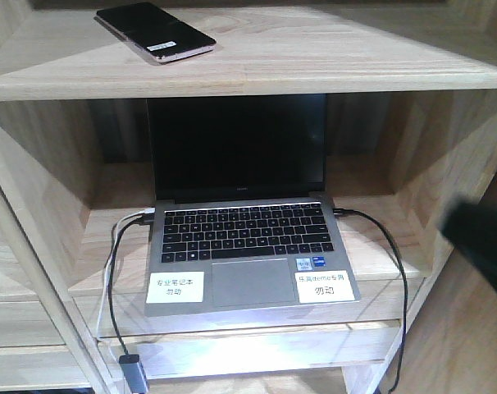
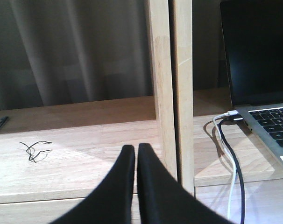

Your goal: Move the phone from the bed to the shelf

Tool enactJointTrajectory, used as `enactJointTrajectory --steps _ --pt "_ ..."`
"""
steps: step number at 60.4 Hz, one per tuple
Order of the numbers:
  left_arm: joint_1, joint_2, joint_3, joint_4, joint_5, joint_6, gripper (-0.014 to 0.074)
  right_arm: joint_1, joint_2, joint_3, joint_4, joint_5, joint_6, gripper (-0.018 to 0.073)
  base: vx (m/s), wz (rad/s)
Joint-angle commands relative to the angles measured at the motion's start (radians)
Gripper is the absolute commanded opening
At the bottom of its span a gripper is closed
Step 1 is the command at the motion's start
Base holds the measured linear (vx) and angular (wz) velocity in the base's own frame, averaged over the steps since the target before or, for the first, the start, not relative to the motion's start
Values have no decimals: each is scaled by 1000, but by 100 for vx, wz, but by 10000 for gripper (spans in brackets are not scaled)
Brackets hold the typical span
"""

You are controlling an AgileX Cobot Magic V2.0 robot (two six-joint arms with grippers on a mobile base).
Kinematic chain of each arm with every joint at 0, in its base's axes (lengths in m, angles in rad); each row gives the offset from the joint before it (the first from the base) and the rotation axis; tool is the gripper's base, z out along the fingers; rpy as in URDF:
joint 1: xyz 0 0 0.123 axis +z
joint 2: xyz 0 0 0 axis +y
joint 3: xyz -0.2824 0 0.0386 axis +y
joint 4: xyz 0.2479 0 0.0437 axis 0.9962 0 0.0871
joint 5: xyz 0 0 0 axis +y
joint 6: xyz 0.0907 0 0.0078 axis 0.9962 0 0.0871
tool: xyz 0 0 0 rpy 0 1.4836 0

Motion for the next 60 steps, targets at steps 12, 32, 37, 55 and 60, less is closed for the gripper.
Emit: enactJointTrajectory --steps 12,32,37,55,60 --pt "-2 -7 -23 -9 -73 -6 1 -3 -210 96 29 -62 21 -6 0 0" --pt "-2 -7 -23 -9 -73 -6 1 -3 -223 97 29 -55 21 -6 0 0" --pt "-2 -7 -23 -9 -73 -6 1 -3 -223 97 29 -55 21 -6 0 0" --pt "-2 -7 -23 -9 -73 -6 1 -3 -223 97 29 -56 21 -6 0 0" --pt "-2 -7 -23 -9 -73 -6 1 -3 -223 97 29 -56 21 -6 0 0"
